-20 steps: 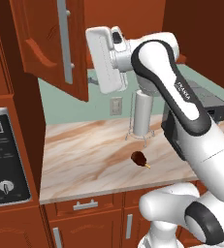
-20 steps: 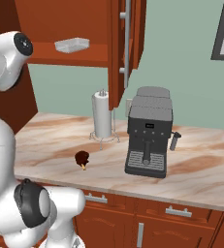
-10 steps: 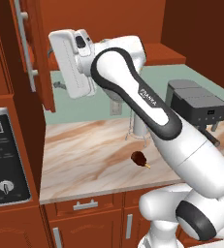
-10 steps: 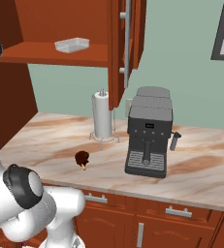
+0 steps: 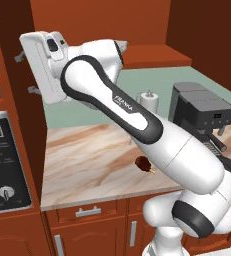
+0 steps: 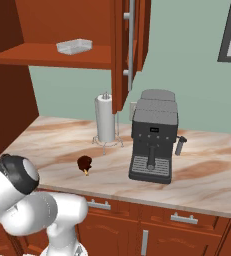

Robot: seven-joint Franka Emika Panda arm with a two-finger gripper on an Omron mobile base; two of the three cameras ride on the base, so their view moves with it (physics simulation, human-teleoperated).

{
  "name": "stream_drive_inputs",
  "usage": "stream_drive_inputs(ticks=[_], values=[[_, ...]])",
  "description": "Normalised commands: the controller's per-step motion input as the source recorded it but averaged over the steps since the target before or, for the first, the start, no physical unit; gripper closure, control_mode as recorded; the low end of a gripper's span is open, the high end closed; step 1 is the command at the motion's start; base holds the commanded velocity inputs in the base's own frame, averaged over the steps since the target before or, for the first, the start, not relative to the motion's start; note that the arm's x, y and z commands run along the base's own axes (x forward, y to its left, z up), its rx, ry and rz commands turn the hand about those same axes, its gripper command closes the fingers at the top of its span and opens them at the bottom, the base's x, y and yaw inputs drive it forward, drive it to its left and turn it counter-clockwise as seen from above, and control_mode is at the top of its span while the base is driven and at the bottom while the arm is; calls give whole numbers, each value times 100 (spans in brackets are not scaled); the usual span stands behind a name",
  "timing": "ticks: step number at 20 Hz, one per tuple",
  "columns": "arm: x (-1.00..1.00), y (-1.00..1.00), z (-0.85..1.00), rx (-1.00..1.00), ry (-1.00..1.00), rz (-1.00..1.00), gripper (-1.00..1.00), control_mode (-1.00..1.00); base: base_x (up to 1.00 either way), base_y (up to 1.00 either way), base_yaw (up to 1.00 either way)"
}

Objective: Retrieve the tupperware from the cabinet, then place the raw meat into the tupperware to avoid contamination.

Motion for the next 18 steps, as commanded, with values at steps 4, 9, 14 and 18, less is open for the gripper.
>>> stream_drive_inputs(ticks=[4,9,14,18], values=[[0,56,0,-1,0,0,-100,-100,0,0,0],[0,50,0,-2,0,0,-100,-100,0,0,0],[0,34,-1,-2,0,0,-100,-100,0,0,0],[-1,22,-7,-3,0,-1,-100,-100,0,0,0]])
